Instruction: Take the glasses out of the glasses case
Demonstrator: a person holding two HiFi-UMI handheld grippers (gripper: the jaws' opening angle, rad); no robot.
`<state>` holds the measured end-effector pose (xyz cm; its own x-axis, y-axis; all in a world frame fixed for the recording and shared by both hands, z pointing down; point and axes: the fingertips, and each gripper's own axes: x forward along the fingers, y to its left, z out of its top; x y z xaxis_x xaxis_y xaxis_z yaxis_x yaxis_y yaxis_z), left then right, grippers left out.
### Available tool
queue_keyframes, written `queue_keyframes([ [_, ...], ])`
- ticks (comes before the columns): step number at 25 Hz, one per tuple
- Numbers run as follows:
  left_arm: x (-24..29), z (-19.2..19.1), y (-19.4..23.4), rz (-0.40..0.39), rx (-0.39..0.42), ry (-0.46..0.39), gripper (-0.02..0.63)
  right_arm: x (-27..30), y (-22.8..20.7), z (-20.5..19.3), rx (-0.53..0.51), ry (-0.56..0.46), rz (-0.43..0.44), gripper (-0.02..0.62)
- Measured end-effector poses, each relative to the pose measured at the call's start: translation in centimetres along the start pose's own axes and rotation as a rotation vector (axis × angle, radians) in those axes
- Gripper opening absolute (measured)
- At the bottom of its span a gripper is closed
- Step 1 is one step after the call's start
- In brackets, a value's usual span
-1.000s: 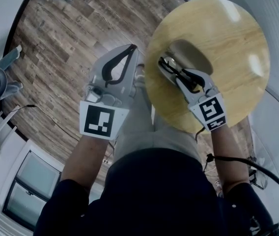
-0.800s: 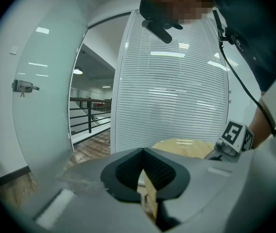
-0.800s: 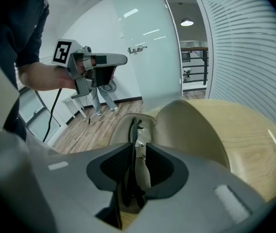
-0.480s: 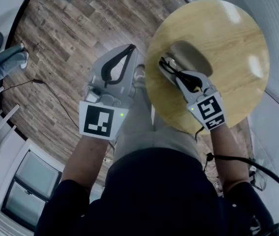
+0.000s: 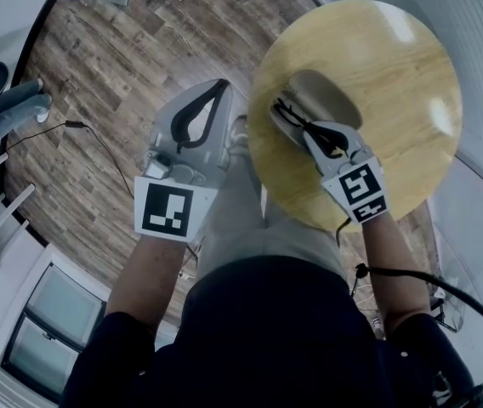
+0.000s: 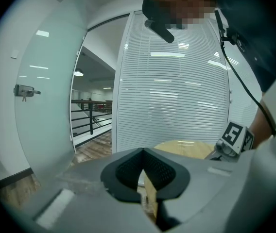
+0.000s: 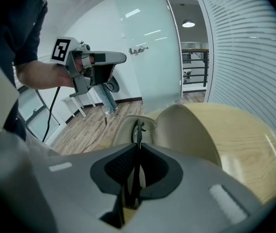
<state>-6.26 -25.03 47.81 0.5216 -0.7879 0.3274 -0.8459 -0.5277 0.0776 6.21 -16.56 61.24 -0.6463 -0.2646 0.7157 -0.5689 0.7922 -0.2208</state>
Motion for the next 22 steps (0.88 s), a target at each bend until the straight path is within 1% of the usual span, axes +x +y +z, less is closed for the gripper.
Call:
queue_keyframes([
  [7,-0.1,1.1,-0.4,0.0,0.017,-0.013,0.006,-0.7,-0.2,0.7,-0.005,-0.026,-0.013,0.035],
  [22,-2.1,5.8,-2.0,-0.004,0.08,-0.067,0.006,-5.0,0.8,4.6,-0.049,-0.104,-0.061,0.034],
])
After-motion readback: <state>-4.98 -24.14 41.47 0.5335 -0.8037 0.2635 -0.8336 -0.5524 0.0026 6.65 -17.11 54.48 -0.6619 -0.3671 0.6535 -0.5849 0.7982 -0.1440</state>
